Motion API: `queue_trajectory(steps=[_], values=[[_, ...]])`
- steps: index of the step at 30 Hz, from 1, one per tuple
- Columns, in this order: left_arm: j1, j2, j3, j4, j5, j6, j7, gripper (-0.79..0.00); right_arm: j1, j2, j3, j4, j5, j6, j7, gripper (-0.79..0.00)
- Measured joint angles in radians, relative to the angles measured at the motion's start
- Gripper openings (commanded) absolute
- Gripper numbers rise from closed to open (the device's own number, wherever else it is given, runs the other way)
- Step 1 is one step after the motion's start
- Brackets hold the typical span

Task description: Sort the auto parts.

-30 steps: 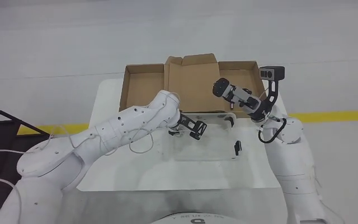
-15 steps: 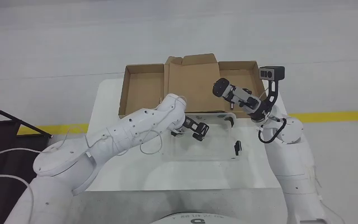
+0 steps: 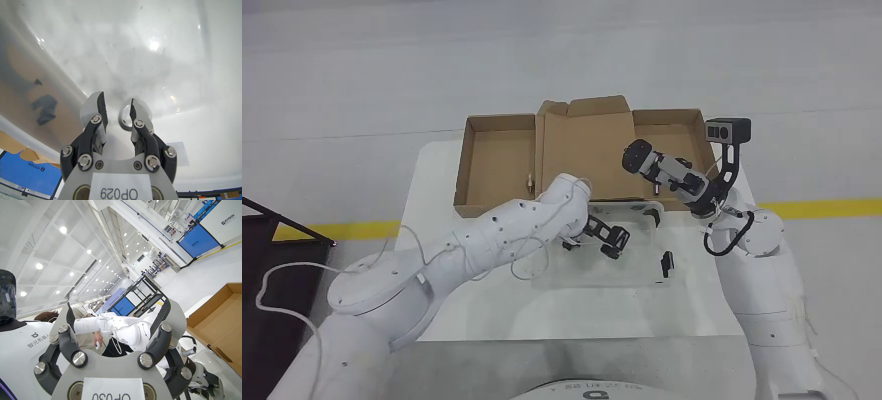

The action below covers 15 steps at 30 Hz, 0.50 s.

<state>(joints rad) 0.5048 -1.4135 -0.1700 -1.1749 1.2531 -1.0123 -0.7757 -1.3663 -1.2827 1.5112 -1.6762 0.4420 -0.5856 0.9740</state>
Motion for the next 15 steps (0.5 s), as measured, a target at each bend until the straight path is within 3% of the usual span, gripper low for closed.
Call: queue_trajectory(steps=[9, 15], values=[[-0.034, 0.019, 0.0, -0.001, -0.009, 0.0, -0.032, -0.493, 0.0, 0.0, 0.0, 0.0, 0.0, 0.0, 0.0, 0.0], [-0.022, 0.03, 0.0, -0.049, -0.021, 0.0, 0.0, -0.499, 0.0, 0.0, 0.0, 0.0, 0.0, 0.0, 0.0, 0.0]])
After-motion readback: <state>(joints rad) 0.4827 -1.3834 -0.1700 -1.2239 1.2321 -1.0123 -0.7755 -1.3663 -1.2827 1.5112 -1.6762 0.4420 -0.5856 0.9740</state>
